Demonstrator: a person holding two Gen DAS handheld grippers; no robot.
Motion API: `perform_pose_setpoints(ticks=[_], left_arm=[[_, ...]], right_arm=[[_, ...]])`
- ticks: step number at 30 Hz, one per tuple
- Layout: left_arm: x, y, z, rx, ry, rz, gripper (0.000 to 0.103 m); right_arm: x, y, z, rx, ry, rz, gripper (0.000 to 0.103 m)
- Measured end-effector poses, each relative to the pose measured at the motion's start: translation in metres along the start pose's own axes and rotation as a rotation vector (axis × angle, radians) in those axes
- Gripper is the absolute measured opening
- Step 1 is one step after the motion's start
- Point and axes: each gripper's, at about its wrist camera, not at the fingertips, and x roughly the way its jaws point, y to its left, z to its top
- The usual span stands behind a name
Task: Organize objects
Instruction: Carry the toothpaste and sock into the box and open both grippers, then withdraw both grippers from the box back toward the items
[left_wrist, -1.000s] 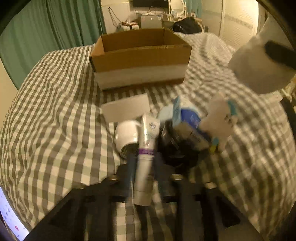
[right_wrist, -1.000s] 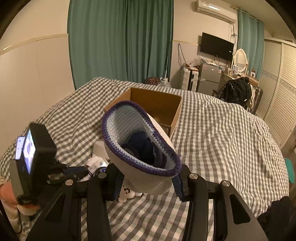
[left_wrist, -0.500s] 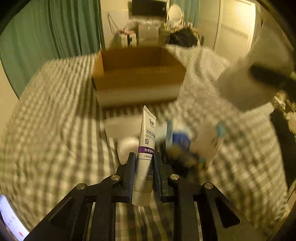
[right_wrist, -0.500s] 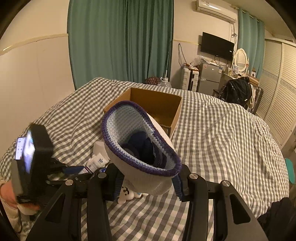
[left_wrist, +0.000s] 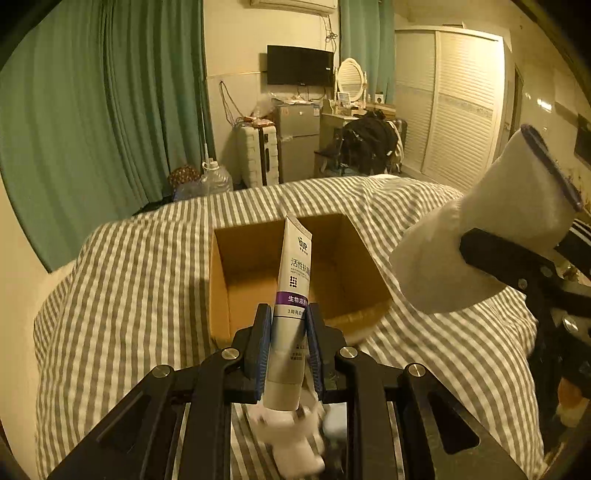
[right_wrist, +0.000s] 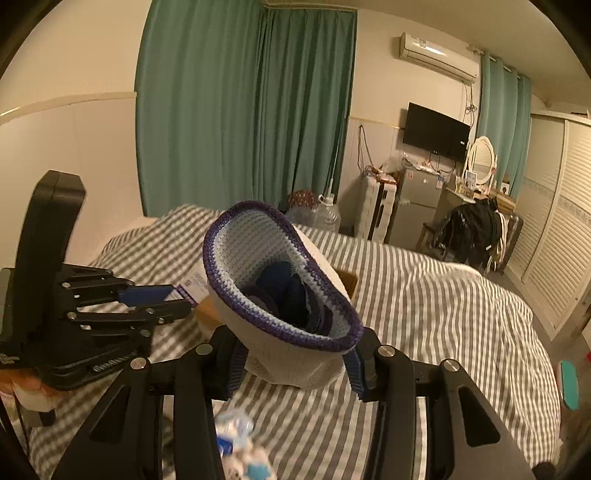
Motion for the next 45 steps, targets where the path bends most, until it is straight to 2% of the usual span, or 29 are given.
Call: perform_pose_setpoints(ticks=[7,13,22,25,28,29,31,32,33,35,38,41,45], left_arm=[[0.052,0.016,0.04,-0.015,0.003,0.014,0.019],[0.108,0.03,0.046,-0.024,0.068,0.007,0.019],[0.173,0.038,0.035,-0.017,0.134,-0.015,0.019],[0.186,0.039,0.028,-0.014,0.159,-0.036,0.019],[0.19,0.04,0.023,-0.013,0.16,-0.025,0.022],[0.188,0.041,0.022,-0.018,0.159,-0.022,0.026],[0.183,0.044,0.02,-0.047,0.159,-0.03,0.043],[0.178,0.046,0.018,-0.066,0.156,-0.039,0.06],[0.173,0.049,0.016,-0.089,0.152,-0.046,0.068],[0.159,0.053,0.014,-0.132,0.149,-0.058,0.069],[0.129,0.055,0.009,-0.172,0.138,-0.046,0.073],[0.098,0.057,0.01,-0.177,0.108,-0.017,0.077],[0.062,0.051,0.013,-0.157,0.066,0.026,0.082]], right_arm=[[0.053,-0.011,0.038,-0.007,0.007,0.002,0.044],[0.121,-0.027,0.048,0.031,0.047,0.025,0.044],[0.217,-0.049,0.03,0.081,0.164,0.074,0.044],[0.237,-0.052,0.015,0.111,0.207,0.104,0.045],[0.247,-0.057,0.005,0.153,0.24,0.134,0.049],[0.248,-0.059,0.003,0.167,0.243,0.138,0.054],[0.244,-0.065,0.003,0.194,0.243,0.133,0.063],[0.238,-0.068,0.005,0.205,0.22,0.127,0.067],[0.233,-0.071,0.007,0.213,0.199,0.125,0.068],[0.219,-0.074,0.011,0.224,0.166,0.121,0.073],[0.195,-0.075,0.02,0.228,0.142,0.105,0.074],[0.163,-0.07,0.029,0.206,0.111,0.101,0.08],[0.117,-0.061,0.042,0.154,0.054,0.076,0.083]])
